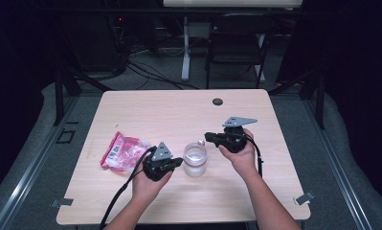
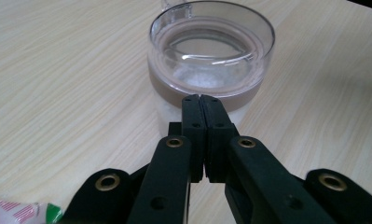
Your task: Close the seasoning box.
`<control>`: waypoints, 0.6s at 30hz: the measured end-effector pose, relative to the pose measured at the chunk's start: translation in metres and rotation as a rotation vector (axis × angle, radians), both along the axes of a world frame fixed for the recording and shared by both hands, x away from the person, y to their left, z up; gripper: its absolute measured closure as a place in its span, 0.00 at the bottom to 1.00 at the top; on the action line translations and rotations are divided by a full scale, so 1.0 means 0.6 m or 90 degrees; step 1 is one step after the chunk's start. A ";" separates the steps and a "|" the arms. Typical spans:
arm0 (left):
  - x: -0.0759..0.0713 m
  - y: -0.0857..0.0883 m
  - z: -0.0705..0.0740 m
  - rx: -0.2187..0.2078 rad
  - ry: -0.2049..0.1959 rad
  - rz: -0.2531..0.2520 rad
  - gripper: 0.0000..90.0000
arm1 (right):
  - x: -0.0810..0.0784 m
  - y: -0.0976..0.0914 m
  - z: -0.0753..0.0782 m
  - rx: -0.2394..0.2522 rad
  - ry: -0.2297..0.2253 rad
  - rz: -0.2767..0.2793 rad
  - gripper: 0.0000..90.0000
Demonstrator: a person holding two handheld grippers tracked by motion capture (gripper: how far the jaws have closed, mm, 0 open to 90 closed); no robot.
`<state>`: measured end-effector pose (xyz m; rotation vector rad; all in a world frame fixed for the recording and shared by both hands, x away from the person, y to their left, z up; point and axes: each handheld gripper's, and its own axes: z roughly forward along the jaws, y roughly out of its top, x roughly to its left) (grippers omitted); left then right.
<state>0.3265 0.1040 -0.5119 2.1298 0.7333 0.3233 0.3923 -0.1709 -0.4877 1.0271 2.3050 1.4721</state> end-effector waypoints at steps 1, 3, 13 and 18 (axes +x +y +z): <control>0.000 0.002 0.000 0.000 -0.001 0.001 0.97 | 0.000 0.000 0.000 -0.001 0.000 0.000 0.95; -0.001 0.007 0.000 0.001 -0.002 0.006 0.96 | 0.000 0.000 0.000 -0.002 -0.001 -0.001 0.94; -0.002 0.042 0.004 -0.001 -0.005 0.035 0.71 | -0.001 0.000 0.000 -0.003 -0.005 -0.003 0.88; -0.005 0.071 0.011 0.001 -0.028 0.060 0.60 | -0.001 0.000 0.000 0.001 -0.006 -0.005 0.82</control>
